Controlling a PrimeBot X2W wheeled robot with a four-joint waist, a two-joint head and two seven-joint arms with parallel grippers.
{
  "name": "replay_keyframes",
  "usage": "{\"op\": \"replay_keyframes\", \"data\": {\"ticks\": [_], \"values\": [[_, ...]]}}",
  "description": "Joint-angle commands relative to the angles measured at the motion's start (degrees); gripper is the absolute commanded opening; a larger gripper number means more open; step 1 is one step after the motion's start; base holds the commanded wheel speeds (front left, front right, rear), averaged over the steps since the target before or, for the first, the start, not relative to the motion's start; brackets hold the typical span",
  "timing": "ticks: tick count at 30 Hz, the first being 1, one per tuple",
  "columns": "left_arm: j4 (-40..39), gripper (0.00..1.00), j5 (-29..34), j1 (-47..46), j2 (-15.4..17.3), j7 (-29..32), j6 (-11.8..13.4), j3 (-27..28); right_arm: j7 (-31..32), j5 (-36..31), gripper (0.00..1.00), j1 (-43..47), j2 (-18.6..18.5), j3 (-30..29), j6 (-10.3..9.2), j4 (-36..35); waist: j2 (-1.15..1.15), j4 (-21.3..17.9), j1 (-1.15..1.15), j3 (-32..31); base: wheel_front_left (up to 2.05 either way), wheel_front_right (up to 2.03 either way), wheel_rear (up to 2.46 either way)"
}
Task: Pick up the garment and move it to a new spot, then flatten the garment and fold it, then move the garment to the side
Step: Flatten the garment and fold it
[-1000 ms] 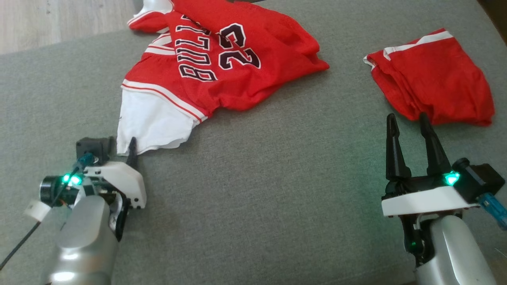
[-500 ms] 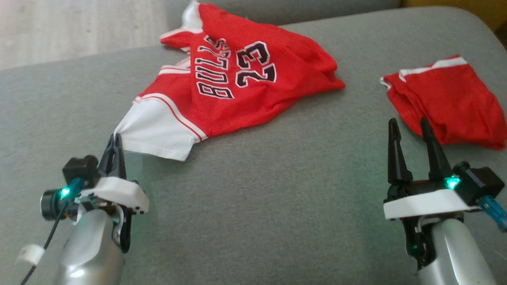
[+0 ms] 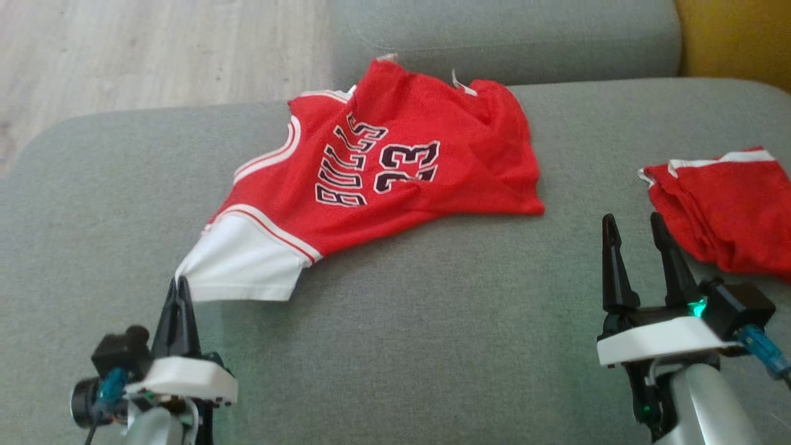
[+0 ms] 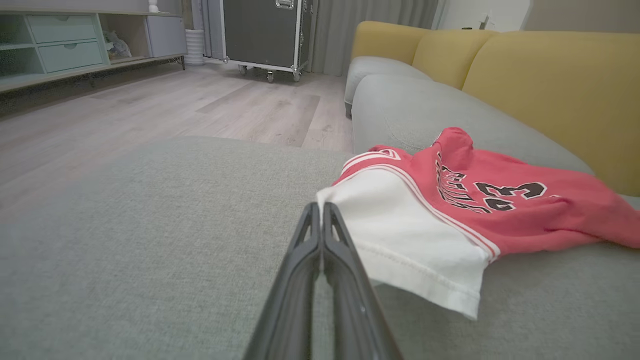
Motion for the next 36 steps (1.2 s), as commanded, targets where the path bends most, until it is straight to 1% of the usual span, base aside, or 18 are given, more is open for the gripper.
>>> {"op": "replay_keyframes", "data": {"ticks": [1,3,4,5,6,8,14,18,21,26,29,32,36], "values": [[-3.0,0.00,-0.1,-1.0,0.7,-0.7,0.4,2.3,-0.6,0.0,1.00,-0.2,-0.1,1.2,-0.05,-1.4,0.00,0.8,0.01,-0.8,0.00,0.00,0.00],[-5.0,0.00,-0.1,0.4,0.0,-0.7,0.3,2.1,-0.6,0.3,1.00,0.0,-0.1,1.4,-0.05,-1.1,0.00,1.0,0.01,-1.0,0.00,0.00,0.00],[-5.9,0.33,0.2,0.9,-0.2,-0.7,0.4,1.8,-0.6,0.4,1.00,0.0,-0.1,1.5,-0.05,-1.0,0.00,1.1,0.01,-1.0,0.00,0.00,0.00],[-6.9,0.94,0.7,1.2,-0.4,-0.7,0.5,1.4,-0.6,0.5,1.00,0.0,-0.1,1.6,-0.05,-0.9,0.00,1.2,0.01,-1.0,0.00,0.00,0.00],[-7.8,1.00,0.9,1.3,-0.6,-0.7,0.4,1.2,-0.6,0.6,1.00,0.0,-0.1,1.7,-0.05,-0.8,0.00,1.3,0.01,-1.0,0.00,0.00,0.00],[-9.3,1.00,1.0,1.2,-1.0,-0.7,0.0,0.5,-0.6,0.7,1.00,-0.2,-0.1,1.9,-0.05,-0.6,0.00,1.3,0.01,-1.0,0.00,0.00,0.00],[-15.3,1.00,1.4,-0.4,-2.1,-0.7,0.0,-0.1,-0.6,0.8,1.00,-0.9,-0.1,1.7,-0.05,-1.6,0.00,0.7,0.01,-0.7,0.00,0.00,0.00],[-18.2,1.00,2.9,-0.5,-2.6,-0.7,-1.0,-2.5,-0.6,0.9,1.00,-0.9,-0.1,1.8,-0.05,-2.4,0.00,0.2,0.01,-0.6,0.00,0.00,0.00],[-19.6,1.00,3.6,0.1,-2.9,-0.7,-1.7,-4.7,-0.6,0.9,1.00,-0.8,-0.1,1.5,-0.05,-2.8,0.00,-0.1,0.01,-0.2,0.00,0.00,0.00],[-20.4,1.00,3.4,0.9,-3.3,-0.7,-1.9,-6.6,-0.6,0.7,1.00,-2.0,-0.1,0.6,-0.05,-3.1,0.00,0.5,0.01,1.8,0.00,0.00,0.00],[-20.5,1.00,3.4,0.2,-3.4,-0.7,-2.0,-7.4,-0.6,-0.7,1.00,-5.1,-0.1,-0.7,-0.05,-1.9,0.00,1.5,0.01,4.0,0.00,0.00,0.00],[-20.3,1.00,3.4,-0.8,-3.5,-0.7,-2.2,-7.9,1.1,-2.7,1.00,-10.5,-0.1,-3.1,-0.05,1.1,0.00,3.1,0.01,6.2,0.00,0.00,0.00],[-19.7,1.00,3.1,-2.5,-3.6,-0.7,-2.4,-8.5,7.0,-4.2,1.00,-19.0,-0.1,-6.4,-0.05,8.0,0.00,5.9,0.01,8.8,0.00,0.00,0.00]]}}
